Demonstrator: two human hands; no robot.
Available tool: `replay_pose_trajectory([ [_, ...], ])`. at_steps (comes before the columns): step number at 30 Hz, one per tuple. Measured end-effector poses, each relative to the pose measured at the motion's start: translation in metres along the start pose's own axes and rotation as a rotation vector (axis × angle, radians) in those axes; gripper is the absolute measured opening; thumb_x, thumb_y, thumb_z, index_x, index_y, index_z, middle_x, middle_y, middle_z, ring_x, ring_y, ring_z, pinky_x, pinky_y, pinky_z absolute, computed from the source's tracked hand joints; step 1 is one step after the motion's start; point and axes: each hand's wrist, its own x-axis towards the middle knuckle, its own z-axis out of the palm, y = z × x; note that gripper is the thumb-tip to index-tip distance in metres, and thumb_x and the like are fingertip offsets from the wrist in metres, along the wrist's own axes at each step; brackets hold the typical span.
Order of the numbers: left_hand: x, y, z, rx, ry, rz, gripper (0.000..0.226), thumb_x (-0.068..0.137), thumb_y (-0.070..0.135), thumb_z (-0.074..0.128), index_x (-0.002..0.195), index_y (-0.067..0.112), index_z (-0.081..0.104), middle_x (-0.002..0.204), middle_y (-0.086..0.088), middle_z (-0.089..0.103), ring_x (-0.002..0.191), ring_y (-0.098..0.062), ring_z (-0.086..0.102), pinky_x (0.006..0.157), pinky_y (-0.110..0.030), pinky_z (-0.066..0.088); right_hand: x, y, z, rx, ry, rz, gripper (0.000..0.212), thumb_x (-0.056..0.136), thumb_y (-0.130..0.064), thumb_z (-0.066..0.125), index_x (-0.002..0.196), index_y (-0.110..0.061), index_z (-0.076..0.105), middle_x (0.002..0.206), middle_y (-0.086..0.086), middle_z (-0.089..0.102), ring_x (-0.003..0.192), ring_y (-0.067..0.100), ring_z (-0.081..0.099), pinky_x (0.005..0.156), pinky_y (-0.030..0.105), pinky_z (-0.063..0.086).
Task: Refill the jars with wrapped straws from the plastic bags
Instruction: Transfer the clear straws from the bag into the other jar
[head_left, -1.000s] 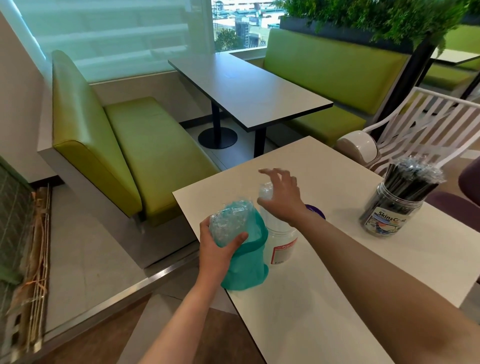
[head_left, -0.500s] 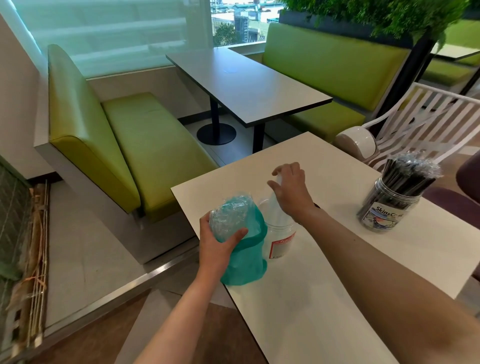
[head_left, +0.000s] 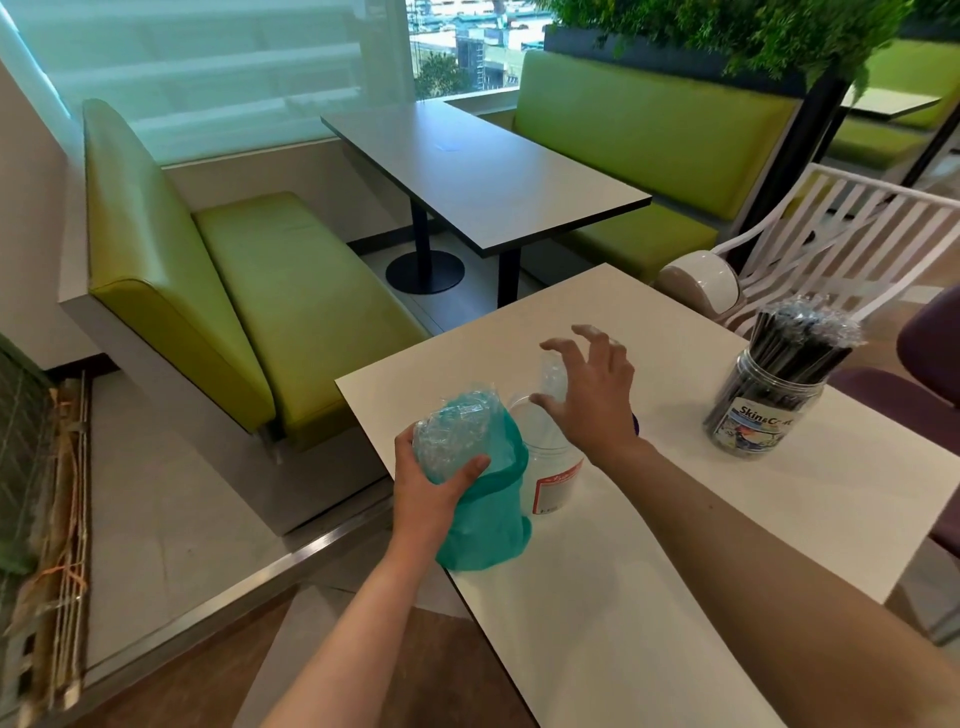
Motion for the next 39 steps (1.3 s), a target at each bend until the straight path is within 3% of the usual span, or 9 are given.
replay_pose_trajectory([
  [5,0.000,-0.001,-0.002,-0.025,0.007,0.011,0.077,0.070,0.038,0.084,0.125,0.040,0.031,0.117,0.016,0.048,0.108,-0.004,0.053,0.081,-0.024,0.051,-0.024,-0.022,-0.009,0.023,0.055,-0.046,0.027,0.090,-0.033,0.066,0.115,-0.026,0.063,0.130,0.001,0.048,0.118,0.020,0.040,0.101,0.034,0.034],
  [7,0.000,-0.001,-0.003,-0.022,0.010,0.022,0.076,0.071,0.036,0.084,0.125,0.039,0.031,0.116,0.017,0.048,0.106,-0.002,0.053,0.081,-0.023,0.051,-0.038,-0.033,-0.011,0.270,-0.048,-0.063,0.016,0.093,-0.024,0.062,0.109,-0.021,0.062,0.113,-0.001,0.056,0.101,0.013,0.048,0.091,0.029,0.044],
  [10,-0.002,-0.001,-0.003,-0.021,-0.005,0.025,0.076,0.071,0.035,0.083,0.125,0.039,0.031,0.115,0.018,0.047,0.105,0.000,0.053,0.080,-0.021,0.050,-0.056,-0.047,-0.008,0.593,-0.268,0.119,0.016,0.093,-0.018,0.062,0.103,-0.022,0.051,0.100,-0.005,0.058,0.077,0.007,0.055,0.069,0.018,0.049],
  [16,-0.006,-0.002,-0.008,-0.013,-0.053,0.038,0.081,0.060,0.046,0.082,0.124,0.040,0.032,0.118,0.017,0.047,0.109,-0.001,0.052,0.083,-0.022,0.050,-0.057,-0.043,-0.001,0.567,-0.444,0.278,0.046,0.087,-0.019,0.069,0.122,-0.024,0.040,0.113,-0.003,0.057,0.097,0.014,0.060,0.087,0.034,0.055],
  [20,-0.007,-0.004,-0.010,0.007,-0.072,0.045,0.081,0.060,0.048,0.082,0.124,0.041,0.032,0.122,0.014,0.048,0.113,-0.005,0.052,0.089,-0.027,0.052,-0.052,-0.046,-0.004,0.633,-0.509,0.189,0.071,0.081,-0.008,0.073,0.142,-0.024,0.038,0.130,-0.002,0.052,0.106,0.019,0.058,0.095,0.035,0.053],
  [23,-0.006,-0.005,-0.011,-0.007,-0.043,0.042,0.083,0.061,0.049,0.082,0.126,0.040,0.031,0.123,0.012,0.048,0.115,-0.008,0.052,0.092,-0.032,0.053,-0.051,-0.045,-0.005,0.679,-0.553,0.157,0.066,0.082,-0.008,0.073,0.138,-0.023,0.043,0.124,-0.001,0.054,0.099,0.018,0.059,0.086,0.026,0.055],
  [28,-0.003,-0.004,-0.008,0.003,0.008,0.049,0.077,0.073,0.039,0.082,0.128,0.039,0.027,0.124,0.010,0.046,0.115,-0.010,0.051,0.089,-0.028,0.050,-0.054,-0.045,-0.003,0.614,-0.536,0.126,0.034,0.088,-0.025,0.069,0.119,-0.012,0.059,0.108,-0.005,0.048,0.087,0.003,0.050,0.072,0.007,0.043],
  [33,-0.001,-0.004,-0.004,-0.014,0.013,0.043,0.078,0.074,0.039,0.081,0.129,0.040,0.026,0.124,0.012,0.044,0.113,-0.008,0.050,0.083,-0.021,0.046,-0.061,-0.043,0.000,0.740,-0.571,0.212,0.032,0.095,-0.028,0.058,0.125,-0.019,0.050,0.118,0.003,0.058,0.105,0.016,0.060,0.091,0.037,0.055],
  [39,0.001,-0.003,-0.001,-0.021,0.027,0.038,0.078,0.073,0.038,0.082,0.128,0.039,0.027,0.122,0.013,0.045,0.112,-0.009,0.050,0.082,-0.020,0.045,-0.053,-0.045,-0.011,0.671,-0.403,0.171,0.031,0.097,-0.040,0.050,0.123,-0.023,0.044,0.115,0.006,0.057,0.099,0.019,0.059,0.087,0.043,0.054],
])
